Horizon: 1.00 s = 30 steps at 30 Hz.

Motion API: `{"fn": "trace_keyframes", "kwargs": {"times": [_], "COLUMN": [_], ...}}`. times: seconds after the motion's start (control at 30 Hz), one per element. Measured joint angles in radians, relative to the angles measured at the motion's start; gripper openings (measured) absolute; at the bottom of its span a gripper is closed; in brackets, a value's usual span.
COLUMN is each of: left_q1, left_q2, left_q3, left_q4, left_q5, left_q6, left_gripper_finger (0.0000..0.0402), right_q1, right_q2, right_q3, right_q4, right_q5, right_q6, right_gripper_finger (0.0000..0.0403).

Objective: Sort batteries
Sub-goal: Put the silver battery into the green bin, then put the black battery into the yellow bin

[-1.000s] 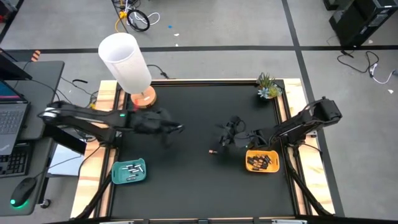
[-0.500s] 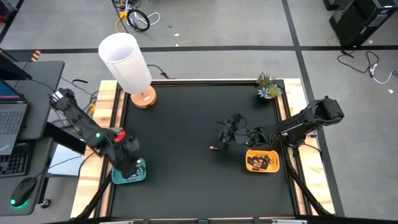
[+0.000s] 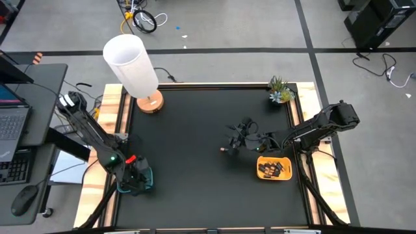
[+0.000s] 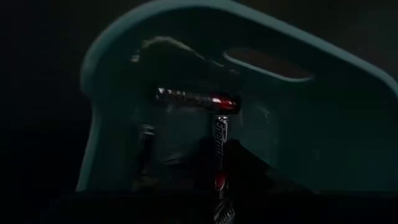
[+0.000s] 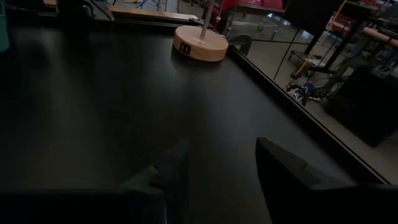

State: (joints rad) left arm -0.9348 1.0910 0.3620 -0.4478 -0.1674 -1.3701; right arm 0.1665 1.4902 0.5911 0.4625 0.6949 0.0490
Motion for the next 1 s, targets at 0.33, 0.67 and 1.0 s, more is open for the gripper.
{"fn": "trace_keyframes", "kwargs": {"times": [0.33, 0.67, 1.0], "left_q1": [0.005, 0.009, 0.27], "left_q2": [0.022, 0.02, 0.06], "left_q3": [0.107, 0.462, 0.588], "left_q4": [-0.192, -0.743, -0.765], "left_q5": [0.012, -0.016, -0.361], "left_q6": [-0.06, -0.07, 0.266], "left_gripper_finger": [0.0169, 0.0217, 0.0218], "right_q1": [-0.02, -0.021, -0.09], "right_q2": [0.0, 0.0, 0.0], "right_q3": [0.0, 0.0, 0.0], "right_q4": [0.022, 0.028, -0.162], "right_q5": [-0.016, -0.134, -0.193], "right_q6": [0.0, 0.011, 0.064], "right_gripper_finger": [0.0168, 0.0164, 0.0162]}}
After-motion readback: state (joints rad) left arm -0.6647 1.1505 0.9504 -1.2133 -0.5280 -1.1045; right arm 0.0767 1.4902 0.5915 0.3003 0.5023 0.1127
